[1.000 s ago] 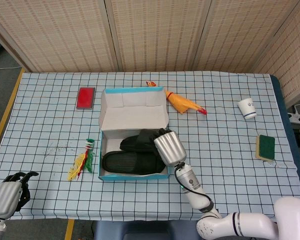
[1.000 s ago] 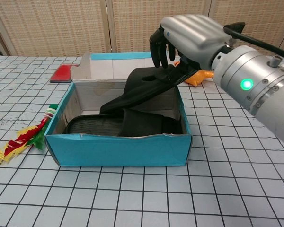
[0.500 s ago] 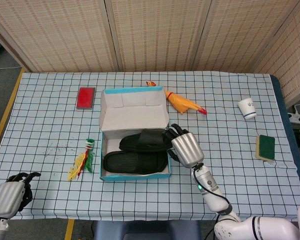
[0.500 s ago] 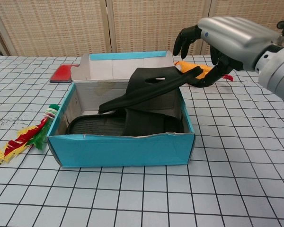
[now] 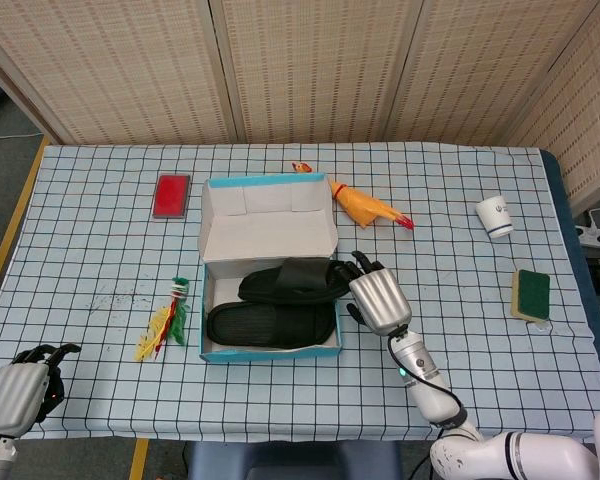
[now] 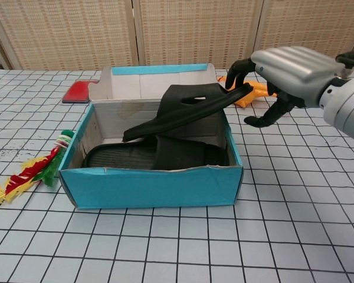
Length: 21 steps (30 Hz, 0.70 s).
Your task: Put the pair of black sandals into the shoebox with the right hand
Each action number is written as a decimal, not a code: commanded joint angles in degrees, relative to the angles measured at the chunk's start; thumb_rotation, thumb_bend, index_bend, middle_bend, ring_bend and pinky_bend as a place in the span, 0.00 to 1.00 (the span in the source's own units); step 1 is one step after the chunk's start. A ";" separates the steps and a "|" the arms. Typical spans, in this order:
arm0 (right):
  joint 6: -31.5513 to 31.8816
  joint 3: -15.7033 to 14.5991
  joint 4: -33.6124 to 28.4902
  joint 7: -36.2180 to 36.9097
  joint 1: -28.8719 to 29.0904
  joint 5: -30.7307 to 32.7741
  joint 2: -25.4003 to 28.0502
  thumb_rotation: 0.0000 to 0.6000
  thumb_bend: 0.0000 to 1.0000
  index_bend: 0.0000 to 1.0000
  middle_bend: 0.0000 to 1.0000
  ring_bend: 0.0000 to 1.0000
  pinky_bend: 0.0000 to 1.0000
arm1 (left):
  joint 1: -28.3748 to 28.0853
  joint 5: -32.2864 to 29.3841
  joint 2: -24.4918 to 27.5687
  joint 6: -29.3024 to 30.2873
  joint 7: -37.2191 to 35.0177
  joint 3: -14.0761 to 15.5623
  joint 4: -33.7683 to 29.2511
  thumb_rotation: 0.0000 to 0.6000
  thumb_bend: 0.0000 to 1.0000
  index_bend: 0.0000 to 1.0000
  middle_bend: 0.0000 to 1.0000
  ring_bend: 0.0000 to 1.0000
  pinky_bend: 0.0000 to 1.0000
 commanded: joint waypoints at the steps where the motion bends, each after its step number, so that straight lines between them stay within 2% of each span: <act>1: 1.69 0.10 2.81 -0.42 0.10 -1.19 -2.00 1.00 0.19 0.41 0.33 0.20 0.51 | -0.01 0.06 0.00 -0.03 0.06 0.04 -0.02 1.00 0.43 0.29 0.23 0.25 0.32; 5: 5.91 0.21 9.78 2.12 -0.16 -5.83 -6.52 1.00 0.19 0.62 0.53 0.45 0.67 | -0.03 0.19 -0.06 -0.07 0.27 0.13 -0.03 1.00 0.43 0.29 0.23 0.25 0.32; 9: 8.51 0.46 15.83 5.16 -0.15 -9.27 -9.49 1.00 0.19 0.78 0.64 0.58 0.77 | 0.00 0.13 -0.03 -0.04 0.30 0.12 -0.06 1.00 0.43 0.28 0.23 0.25 0.32; 12: 9.25 0.68 18.40 6.95 -0.15 -10.52 -10.54 1.00 0.19 0.82 0.67 0.61 0.80 | -0.01 0.10 -0.02 0.01 0.25 0.07 -0.05 1.00 0.43 0.29 0.23 0.25 0.32; 21: 9.61 1.13 24.62 14.55 0.87 -14.72 -12.40 1.00 0.19 0.82 0.68 0.62 0.82 | -0.07 0.03 -0.10 -0.14 0.36 0.08 -0.01 1.00 0.43 0.29 0.23 0.25 0.32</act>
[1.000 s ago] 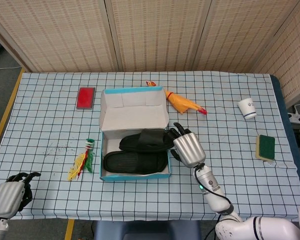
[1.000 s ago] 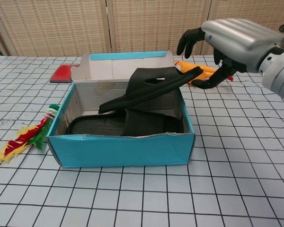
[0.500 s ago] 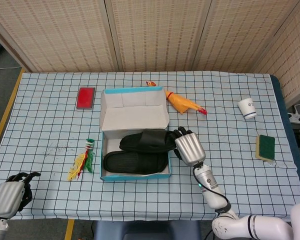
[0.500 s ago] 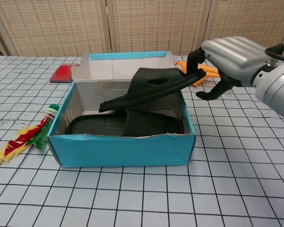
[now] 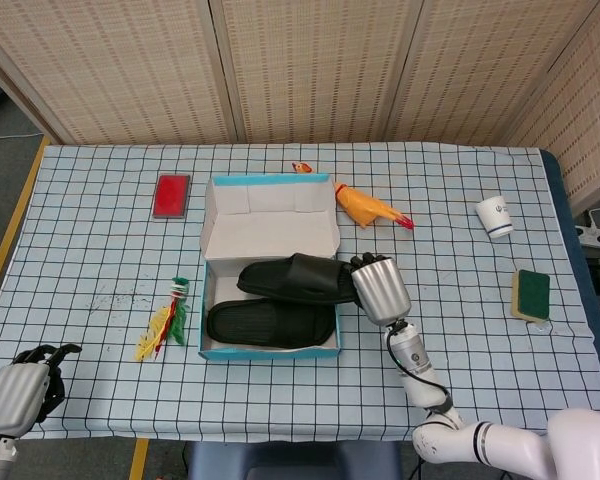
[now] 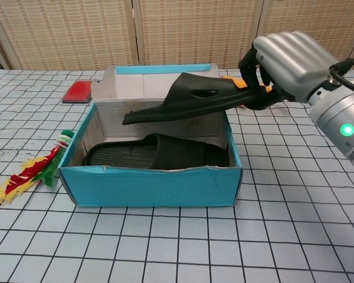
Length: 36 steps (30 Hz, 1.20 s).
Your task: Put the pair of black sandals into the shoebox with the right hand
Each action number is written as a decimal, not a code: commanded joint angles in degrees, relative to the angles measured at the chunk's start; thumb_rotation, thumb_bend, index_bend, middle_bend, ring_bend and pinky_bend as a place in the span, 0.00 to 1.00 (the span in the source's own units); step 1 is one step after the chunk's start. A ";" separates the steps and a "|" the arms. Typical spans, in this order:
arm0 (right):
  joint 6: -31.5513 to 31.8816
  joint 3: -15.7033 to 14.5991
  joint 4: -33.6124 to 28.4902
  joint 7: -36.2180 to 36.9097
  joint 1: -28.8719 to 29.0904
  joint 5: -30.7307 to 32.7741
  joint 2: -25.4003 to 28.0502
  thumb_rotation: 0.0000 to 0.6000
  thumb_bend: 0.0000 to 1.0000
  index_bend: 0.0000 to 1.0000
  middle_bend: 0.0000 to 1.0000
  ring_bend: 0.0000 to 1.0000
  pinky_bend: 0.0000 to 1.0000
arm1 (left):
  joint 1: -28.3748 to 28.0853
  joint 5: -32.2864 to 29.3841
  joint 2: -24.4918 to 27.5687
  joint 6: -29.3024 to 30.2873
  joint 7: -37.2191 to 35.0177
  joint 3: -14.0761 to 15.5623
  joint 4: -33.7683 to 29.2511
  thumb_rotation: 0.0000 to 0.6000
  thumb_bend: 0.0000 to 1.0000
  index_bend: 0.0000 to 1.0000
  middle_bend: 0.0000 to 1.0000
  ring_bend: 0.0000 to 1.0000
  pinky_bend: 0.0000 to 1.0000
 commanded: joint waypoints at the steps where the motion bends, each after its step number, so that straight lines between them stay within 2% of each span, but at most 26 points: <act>1: -0.17 0.24 3.08 3.79 0.84 -1.82 -1.35 1.00 0.19 0.82 0.68 0.62 0.82 | -0.03 -0.09 -0.05 -0.07 0.08 -0.03 0.04 1.00 0.43 0.28 0.23 0.25 0.32; 8: -0.02 0.59 7.07 8.69 1.81 -3.40 -3.76 1.00 0.19 0.82 0.69 0.62 0.82 | -0.07 -0.14 -0.08 -0.13 0.15 -0.04 0.06 1.00 0.42 0.28 0.23 0.25 0.32; 11: -0.59 0.80 10.51 14.55 2.55 -3.74 -6.53 1.00 0.19 0.82 0.69 0.62 0.82 | -0.02 -0.22 0.00 0.00 -0.06 -0.10 0.09 1.00 0.42 0.28 0.23 0.25 0.32; 17: -1.01 -0.35 15.56 17.99 2.52 -4.67 -8.89 1.00 0.19 0.82 0.69 0.62 0.82 | -0.02 -0.17 0.14 0.07 -0.45 -0.13 0.07 1.00 0.43 0.28 0.23 0.25 0.32; 29: -5.99 -1.25 16.08 20.01 1.53 -2.48 -8.03 1.00 0.19 0.81 0.69 0.61 0.81 | -0.06 -0.19 0.11 -0.02 -0.29 -0.10 0.01 1.00 0.42 0.29 0.23 0.25 0.32; 32: -8.92 -1.69 13.89 20.36 1.61 -1.69 -6.07 1.00 0.19 0.69 0.65 0.54 0.76 | -0.09 -0.23 0.09 -0.07 -0.27 -0.12 0.01 1.00 0.42 0.29 0.23 0.25 0.32; 36: -11.79 -1.67 10.75 21.11 1.84 -0.70 -3.80 1.00 0.19 0.46 0.45 0.34 0.63 | -0.09 -0.24 0.07 -0.10 -0.20 -0.10 0.00 1.00 0.43 0.29 0.23 0.25 0.32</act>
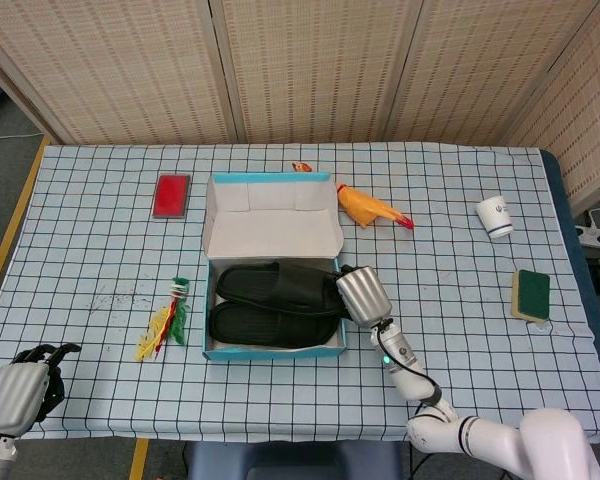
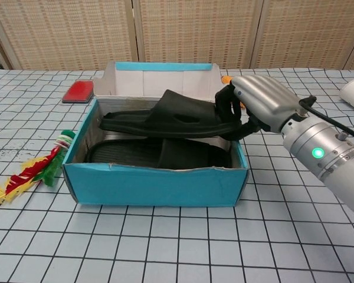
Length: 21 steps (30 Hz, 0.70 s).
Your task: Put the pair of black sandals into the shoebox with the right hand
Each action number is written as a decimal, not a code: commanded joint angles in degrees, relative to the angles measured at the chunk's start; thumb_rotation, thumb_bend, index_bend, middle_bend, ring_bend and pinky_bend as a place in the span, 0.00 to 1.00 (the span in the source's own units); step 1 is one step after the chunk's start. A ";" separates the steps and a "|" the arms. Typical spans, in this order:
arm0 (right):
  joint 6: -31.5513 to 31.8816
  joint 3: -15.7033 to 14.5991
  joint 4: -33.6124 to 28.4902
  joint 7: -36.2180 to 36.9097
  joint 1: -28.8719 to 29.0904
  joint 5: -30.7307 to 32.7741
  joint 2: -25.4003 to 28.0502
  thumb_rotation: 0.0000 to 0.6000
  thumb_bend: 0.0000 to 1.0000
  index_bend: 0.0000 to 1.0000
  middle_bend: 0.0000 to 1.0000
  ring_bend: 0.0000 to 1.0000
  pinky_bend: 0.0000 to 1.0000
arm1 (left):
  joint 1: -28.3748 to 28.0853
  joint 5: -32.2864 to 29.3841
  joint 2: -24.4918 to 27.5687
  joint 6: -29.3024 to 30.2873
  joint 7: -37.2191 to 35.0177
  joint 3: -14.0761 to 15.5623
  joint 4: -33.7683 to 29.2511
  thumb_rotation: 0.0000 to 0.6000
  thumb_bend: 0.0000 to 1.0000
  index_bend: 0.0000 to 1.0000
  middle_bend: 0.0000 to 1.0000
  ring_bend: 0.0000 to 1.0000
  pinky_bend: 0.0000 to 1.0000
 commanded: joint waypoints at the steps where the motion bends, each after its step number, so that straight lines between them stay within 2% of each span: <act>1: -2.42 -0.04 -2.99 1.19 0.19 1.03 2.23 1.00 0.19 0.43 0.41 0.29 0.60 | -0.02 -0.03 -0.02 -0.04 0.03 0.00 0.00 1.00 0.43 0.29 0.23 0.25 0.32; 4: -3.35 0.24 -5.43 2.74 0.20 1.35 3.75 1.00 0.19 0.35 0.32 0.17 0.53 | -0.02 -0.03 -0.01 -0.04 0.04 0.00 0.00 1.00 0.43 0.28 0.23 0.25 0.32; 10: -6.30 0.19 -9.75 3.59 0.43 2.44 6.83 1.00 0.19 0.24 0.24 0.07 0.43 | -0.05 -0.01 -0.04 -0.14 0.16 0.06 -0.02 1.00 0.43 0.29 0.23 0.25 0.32; 15: -7.53 0.31 -12.94 3.24 0.53 3.08 8.73 1.00 0.19 0.16 0.21 0.05 0.37 | -0.05 -0.08 -0.06 -0.13 0.19 0.04 -0.01 1.00 0.43 0.29 0.23 0.25 0.32; 21: -10.14 0.12 -13.74 -1.25 0.94 5.72 9.16 1.00 0.19 0.16 0.21 0.04 0.28 | -0.04 -0.05 -0.02 -0.09 0.05 0.03 0.00 1.00 0.43 0.28 0.23 0.25 0.32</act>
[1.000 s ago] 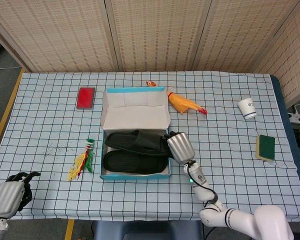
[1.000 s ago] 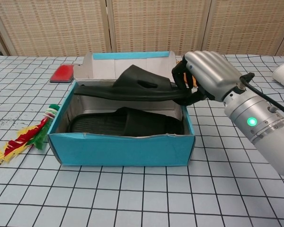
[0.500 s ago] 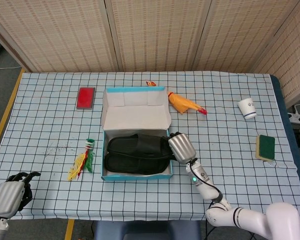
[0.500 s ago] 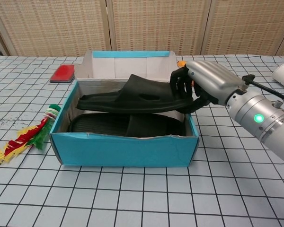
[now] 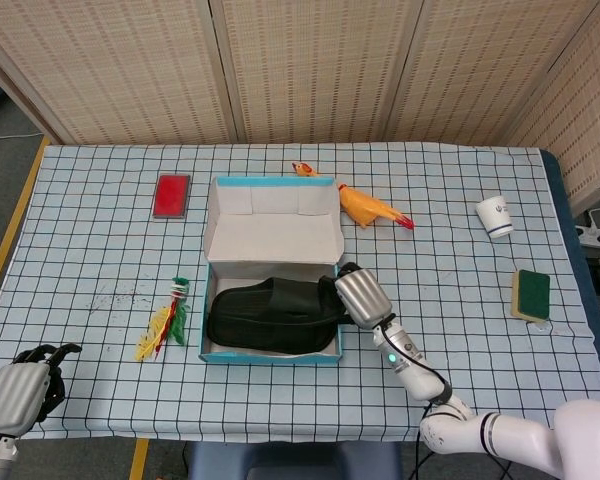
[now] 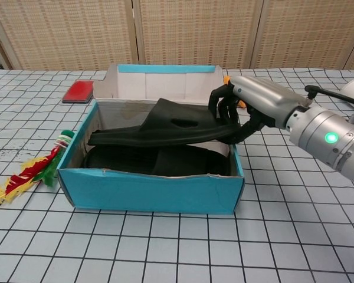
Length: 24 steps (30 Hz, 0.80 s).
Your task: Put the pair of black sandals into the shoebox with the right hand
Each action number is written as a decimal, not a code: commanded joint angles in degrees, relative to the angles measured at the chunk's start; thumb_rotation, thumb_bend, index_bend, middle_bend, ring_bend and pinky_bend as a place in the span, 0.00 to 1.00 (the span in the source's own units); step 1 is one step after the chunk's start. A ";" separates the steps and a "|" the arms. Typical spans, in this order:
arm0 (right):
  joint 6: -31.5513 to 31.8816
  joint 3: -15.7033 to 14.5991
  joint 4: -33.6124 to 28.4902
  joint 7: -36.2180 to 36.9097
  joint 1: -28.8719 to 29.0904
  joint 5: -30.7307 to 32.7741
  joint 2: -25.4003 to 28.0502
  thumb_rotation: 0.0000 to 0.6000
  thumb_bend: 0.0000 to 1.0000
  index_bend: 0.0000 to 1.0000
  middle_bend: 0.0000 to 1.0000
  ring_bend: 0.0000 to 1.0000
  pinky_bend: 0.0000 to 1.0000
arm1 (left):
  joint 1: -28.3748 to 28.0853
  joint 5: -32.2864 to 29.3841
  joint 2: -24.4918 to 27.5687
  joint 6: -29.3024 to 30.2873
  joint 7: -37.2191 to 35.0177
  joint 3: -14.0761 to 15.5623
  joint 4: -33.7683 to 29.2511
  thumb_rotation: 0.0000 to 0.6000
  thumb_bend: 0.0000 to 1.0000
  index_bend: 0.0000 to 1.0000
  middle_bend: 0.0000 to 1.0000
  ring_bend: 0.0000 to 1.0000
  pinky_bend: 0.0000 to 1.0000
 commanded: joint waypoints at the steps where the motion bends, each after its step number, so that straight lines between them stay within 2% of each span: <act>1: -2.17 -0.14 -0.22 -3.73 0.44 2.25 0.17 1.00 0.19 0.16 0.21 0.04 0.26 | 0.02 0.09 0.03 0.08 -0.09 0.00 0.00 1.00 0.43 0.29 0.23 0.25 0.32; 6: -4.94 0.45 -0.90 -8.32 1.20 6.17 0.31 1.00 0.19 0.11 0.16 0.00 0.13 | 0.02 -0.16 0.10 0.06 -0.41 -0.10 0.07 1.00 0.43 0.29 0.23 0.25 0.32; 16: -4.03 1.95 -4.69 -10.24 1.77 7.34 1.72 1.00 0.19 0.10 0.11 0.00 0.11 | -0.05 -0.20 0.11 -0.10 -0.40 -0.06 0.07 1.00 0.42 0.28 0.23 0.25 0.32; 24: -2.53 3.39 -12.02 -15.44 2.57 8.32 4.76 1.00 0.19 0.06 0.10 0.00 0.10 | -0.06 -0.21 0.08 -0.15 -0.21 -0.02 -0.06 1.00 0.43 0.28 0.23 0.25 0.32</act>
